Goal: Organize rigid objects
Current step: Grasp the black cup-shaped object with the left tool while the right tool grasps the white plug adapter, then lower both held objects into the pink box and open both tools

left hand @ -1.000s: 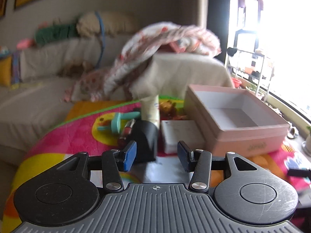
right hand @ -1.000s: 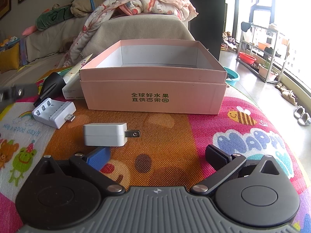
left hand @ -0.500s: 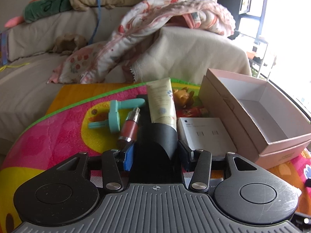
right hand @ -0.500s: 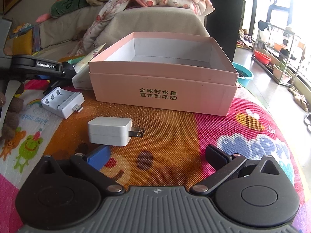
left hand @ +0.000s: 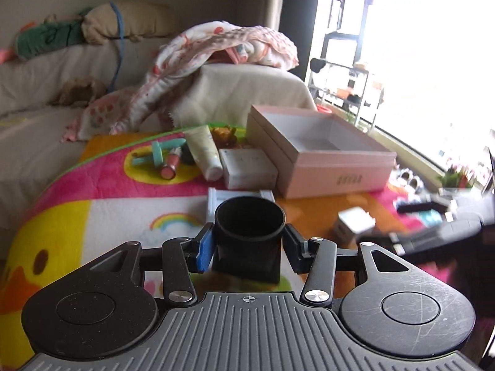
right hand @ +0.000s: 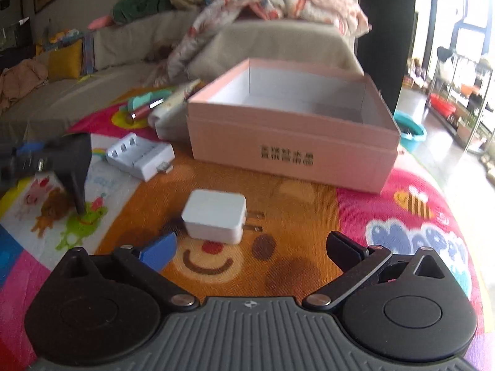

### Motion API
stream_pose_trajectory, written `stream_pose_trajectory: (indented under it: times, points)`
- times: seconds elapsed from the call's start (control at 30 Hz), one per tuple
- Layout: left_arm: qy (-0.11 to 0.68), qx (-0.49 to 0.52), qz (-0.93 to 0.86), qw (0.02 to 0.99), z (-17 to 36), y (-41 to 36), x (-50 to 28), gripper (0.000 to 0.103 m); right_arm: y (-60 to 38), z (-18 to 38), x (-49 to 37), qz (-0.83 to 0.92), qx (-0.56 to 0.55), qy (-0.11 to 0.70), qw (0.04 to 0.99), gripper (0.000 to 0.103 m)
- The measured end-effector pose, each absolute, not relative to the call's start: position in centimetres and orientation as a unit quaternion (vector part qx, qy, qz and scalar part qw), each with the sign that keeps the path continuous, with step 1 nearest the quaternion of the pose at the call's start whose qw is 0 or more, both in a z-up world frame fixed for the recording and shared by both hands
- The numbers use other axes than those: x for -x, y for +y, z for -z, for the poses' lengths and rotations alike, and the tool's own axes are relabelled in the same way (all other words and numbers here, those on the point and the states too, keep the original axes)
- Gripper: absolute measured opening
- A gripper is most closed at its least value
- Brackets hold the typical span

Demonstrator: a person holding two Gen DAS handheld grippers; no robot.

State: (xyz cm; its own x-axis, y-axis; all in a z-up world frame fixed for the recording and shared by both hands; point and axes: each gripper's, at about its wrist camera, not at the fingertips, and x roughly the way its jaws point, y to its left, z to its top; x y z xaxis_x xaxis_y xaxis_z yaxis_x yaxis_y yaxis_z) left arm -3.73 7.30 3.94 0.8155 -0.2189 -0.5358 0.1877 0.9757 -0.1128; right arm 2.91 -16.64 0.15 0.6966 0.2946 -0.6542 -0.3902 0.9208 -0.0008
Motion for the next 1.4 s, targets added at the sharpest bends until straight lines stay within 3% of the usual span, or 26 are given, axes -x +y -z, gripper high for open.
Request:
stream_pose_trajectory:
  times: [0.1, 0.2, 0.23, 0.27, 0.53, 0.67, 0.77, 0.8, 0.83, 0.87, 1.07, 1.4]
  points:
    - [0.289, 0.030, 0.113, 0.950, -4.1, 7.0, 4.4, 0.052, -15.4, -0.5, -3.6, -0.187, 0.072, 0.330, 0.922, 0.095]
    - [0.295, 0.026, 0.121, 0.948, -4.3, 6.8, 4.9, 0.052, -14.2, -0.3, -5.1, -0.195, 0.074, 0.348, 0.914, 0.077]
    - [0.294, 0.021, 0.121, 0.948, -4.5, 6.7, 5.0, 0.052, -14.0, 0.1, -5.5, -0.193, 0.076, 0.359, 0.910, 0.065]
    - [0.292, 0.020, 0.125, 0.948, -4.8, 6.6, 5.2, 0.052, -14.0, 0.0, -5.5, -0.195, 0.073, 0.357, 0.911, 0.062]
    - [0.205, 0.003, 0.191, 0.960, -11.5, 3.7, 3.9, 0.052, -18.2, -4.3, -1.6, -0.211, 0.090, 0.289, 0.929, 0.062]
    - [0.137, -0.020, 0.206, 0.969, -16.8, 1.0, -1.6, 0.052, -19.9, -8.0, -2.0, -0.185, 0.095, 0.218, 0.954, 0.062]
    - [0.162, 0.033, 0.223, 0.961, -18.1, -0.3, -8.7, 0.052, -19.9, -10.3, -4.6, -0.160, 0.088, 0.169, 0.969, 0.064]
    - [0.185, 0.055, 0.227, 0.955, -17.8, -0.6, -11.0, 0.052, -19.8, -10.6, -5.7, -0.166, 0.082, 0.158, 0.970, 0.069]
    - [0.205, 0.069, 0.226, 0.950, -17.0, -0.8, -12.8, 0.052, -19.5, -10.7, -6.8, -0.171, 0.083, 0.156, 0.969, 0.085]
    - [0.219, 0.076, 0.221, 0.947, -16.2, -0.9, -13.8, 0.052, -19.1, -10.6, -7.7, -0.161, 0.087, 0.161, 0.970, 0.087]
    - [0.205, 0.096, 0.183, 0.957, -11.8, 3.7, -11.7, 0.051, -19.6, -6.9, -5.4, -0.182, 0.081, 0.184, 0.963, 0.092]
    - [0.263, 0.164, 0.091, 0.947, -5.1, 13.3, -7.6, 0.051, -18.9, -1.1, -3.4, -0.208, 0.047, 0.270, 0.939, 0.093]
